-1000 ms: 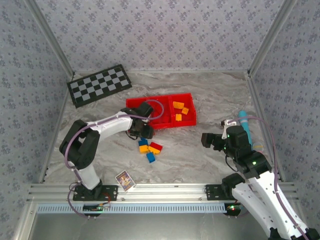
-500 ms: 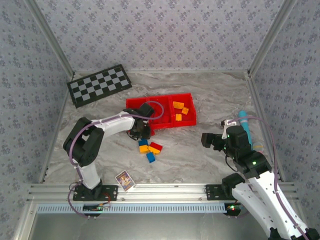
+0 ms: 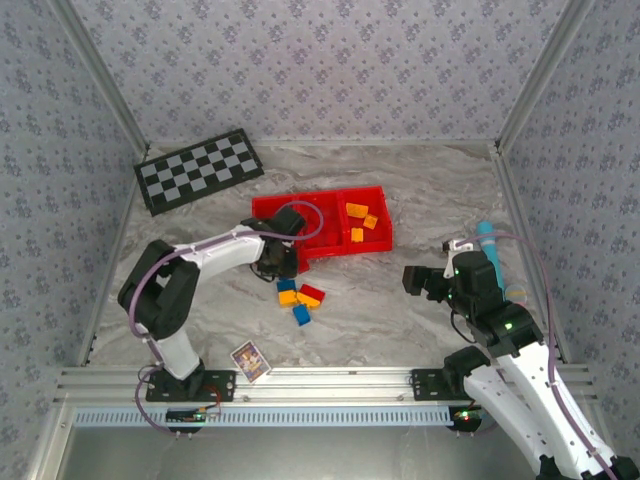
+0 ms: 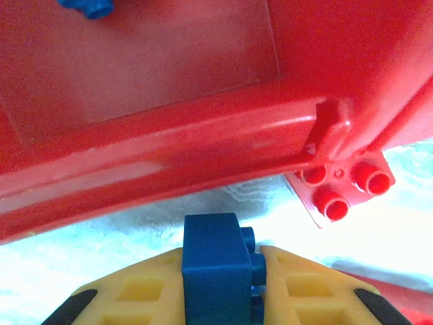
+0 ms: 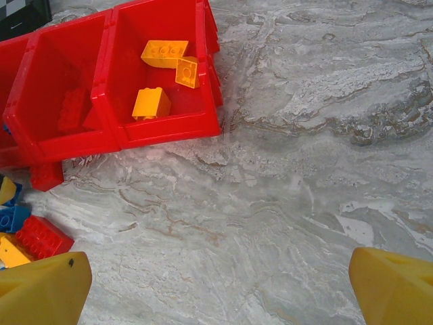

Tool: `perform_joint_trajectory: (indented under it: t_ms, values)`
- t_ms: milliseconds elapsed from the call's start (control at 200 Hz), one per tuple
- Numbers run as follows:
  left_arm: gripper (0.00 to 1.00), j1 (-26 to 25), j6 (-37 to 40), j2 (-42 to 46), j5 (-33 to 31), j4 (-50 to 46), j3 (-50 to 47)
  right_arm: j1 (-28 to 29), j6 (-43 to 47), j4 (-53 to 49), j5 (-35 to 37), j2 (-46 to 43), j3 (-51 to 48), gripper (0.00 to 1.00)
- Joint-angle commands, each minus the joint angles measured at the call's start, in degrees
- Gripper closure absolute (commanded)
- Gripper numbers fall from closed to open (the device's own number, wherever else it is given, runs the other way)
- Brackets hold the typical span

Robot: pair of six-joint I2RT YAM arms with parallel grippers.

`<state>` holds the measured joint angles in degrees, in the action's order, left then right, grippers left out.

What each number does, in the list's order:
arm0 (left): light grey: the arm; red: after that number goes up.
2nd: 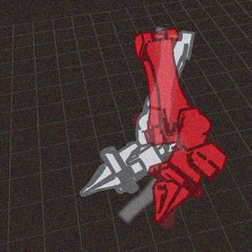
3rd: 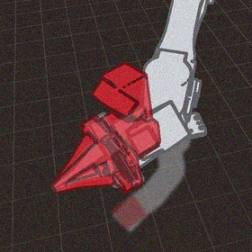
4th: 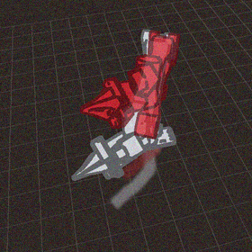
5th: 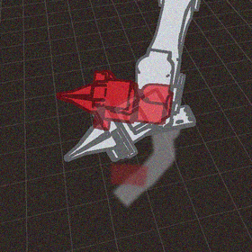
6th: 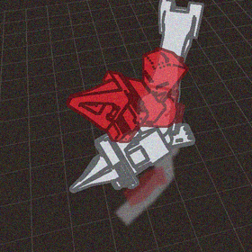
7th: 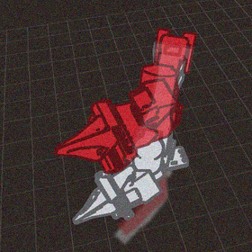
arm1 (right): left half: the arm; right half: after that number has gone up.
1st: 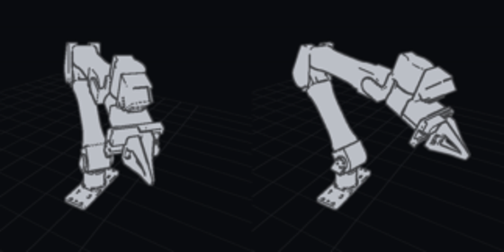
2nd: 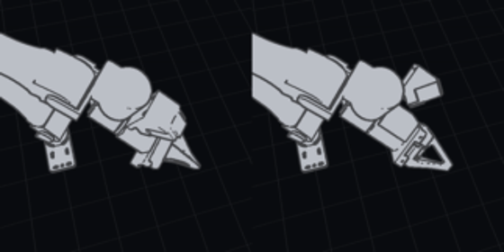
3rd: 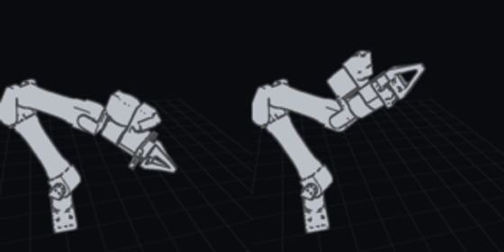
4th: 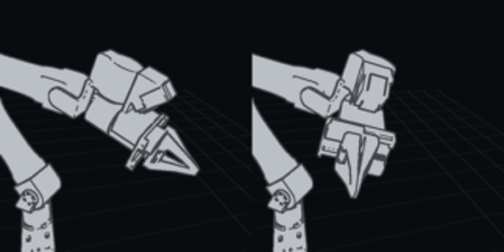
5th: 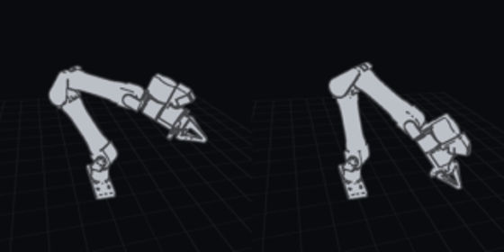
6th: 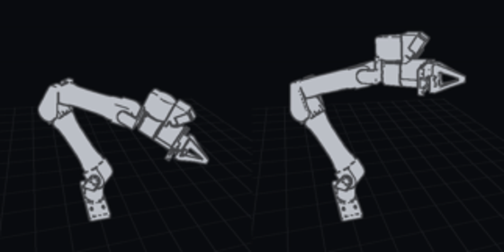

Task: Sort the legos into containers by color
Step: Pick up the lego from the center of the table, then place the lego in the container.

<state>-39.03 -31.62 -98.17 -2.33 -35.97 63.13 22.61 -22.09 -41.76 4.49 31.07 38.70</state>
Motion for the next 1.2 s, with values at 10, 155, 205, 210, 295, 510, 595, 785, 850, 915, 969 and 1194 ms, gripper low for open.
perform_joint_trajectory:
  t_ms: [10, 155, 205, 210, 295, 510, 595, 785, 850, 915, 969, 1194]
  values:
    - [0.79, -0.7, -1.3, 3.2, 0.1, -1.8, 0.0, -0.2, -0.7, 0.5, -0.4, -0.2, -0.2, 0.0]
    - [0.8, -1.5, -2.4, 6.9, -0.4, -2.6, -0.2, -0.3, -0.7, 0.5, -0.2, -0.2, -0.3, 0.0]
    - [0.79, -1.6, -2.7, 8.6, -0.6, -3.8, 0.1, -0.4, -0.7, 0.5, -0.2, -0.2, -0.3, 0.0]
    - [0.79, -1.6, -2.7, 8.8, -0.6, -4.0, 0.2, -0.4, -0.7, 0.5, -0.2, -0.2, -0.3, 0.0]
    - [0.79, -1.5, -2.2, 11.0, -1.7, -5.3, 2.2, -0.2, -0.9, 0.4, -0.3, -0.2, -0.3, 0.0]
    - [0.78, 0.7, 1.1, 9.2, -6.2, -11.1, 11.2, 0.0, -1.0, 0.2, -0.1, -0.2, -0.3, 0.0]
    - [0.78, 3.3, 2.5, 6.9, -6.5, -11.8, 14.4, 0.1, -1.0, 0.2, -0.2, -0.3, -0.2, 0.0]
    - [0.78, 7.8, 5.4, 0.5, -6.4, -13.0, 22.0, 0.2, -0.9, -0.2, 0.4, -0.8, 0.0, 0.0]
    - [0.78, 8.5, 6.1, -1.8, -6.4, -12.8, 24.3, 0.3, -0.9, -0.1, 0.4, -0.8, -0.1, 0.0]
    - [0.78, 8.9, 6.5, -4.5, -6.4, -13.1, 26.8, 0.3, -0.9, -0.1, 0.4, -0.8, -0.1, 0.0]
    - [0.78, 9.1, 6.7, -6.5, -6.7, -13.4, 28.7, 0.3, -0.9, -0.2, 0.4, -0.8, 0.0, 0.0]
    - [0.77, 10.2, 6.4, -11.8, -8.7, -13.6, 32.4, 0.6, -0.9, -0.3, 0.7, -0.8, 0.0, 0.0]
